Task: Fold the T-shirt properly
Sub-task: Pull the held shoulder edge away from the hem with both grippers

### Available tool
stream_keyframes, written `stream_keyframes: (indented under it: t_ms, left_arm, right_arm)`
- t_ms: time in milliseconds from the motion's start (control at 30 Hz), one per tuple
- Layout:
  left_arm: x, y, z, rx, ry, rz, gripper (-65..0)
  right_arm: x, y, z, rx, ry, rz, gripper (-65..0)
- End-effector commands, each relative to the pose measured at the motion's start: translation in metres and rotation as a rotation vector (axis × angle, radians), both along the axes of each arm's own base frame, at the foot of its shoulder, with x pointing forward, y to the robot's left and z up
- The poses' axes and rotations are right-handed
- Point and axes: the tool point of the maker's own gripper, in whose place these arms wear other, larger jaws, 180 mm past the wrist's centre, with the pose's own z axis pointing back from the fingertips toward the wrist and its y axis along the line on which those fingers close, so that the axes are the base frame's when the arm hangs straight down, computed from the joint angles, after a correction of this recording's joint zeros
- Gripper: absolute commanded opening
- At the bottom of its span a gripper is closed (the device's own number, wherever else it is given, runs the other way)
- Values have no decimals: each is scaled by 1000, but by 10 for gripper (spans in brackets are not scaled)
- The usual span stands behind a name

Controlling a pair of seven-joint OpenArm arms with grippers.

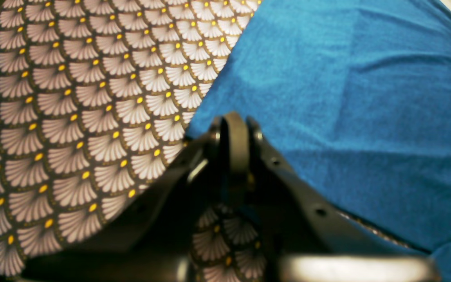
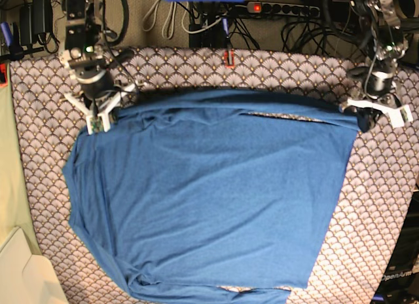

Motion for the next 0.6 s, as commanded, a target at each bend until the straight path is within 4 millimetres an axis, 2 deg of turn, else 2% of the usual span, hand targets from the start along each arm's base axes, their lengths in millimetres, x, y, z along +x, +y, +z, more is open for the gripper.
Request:
stream_keyframes:
  t_ms: [0,367,567]
  left_arm:
    - [12,3,20,16,-73,0,-636]
    - [43,3,46,9,-159,2,-635]
    - [58,-2,50,-14,-132,-23,-636]
  right_arm:
    - [12,-2,15,-5,-63,-3,-650]
    - [46,-4,37,-11,-141,-3,-650]
    - [57,-7,31,-9,-131,-10,-650]
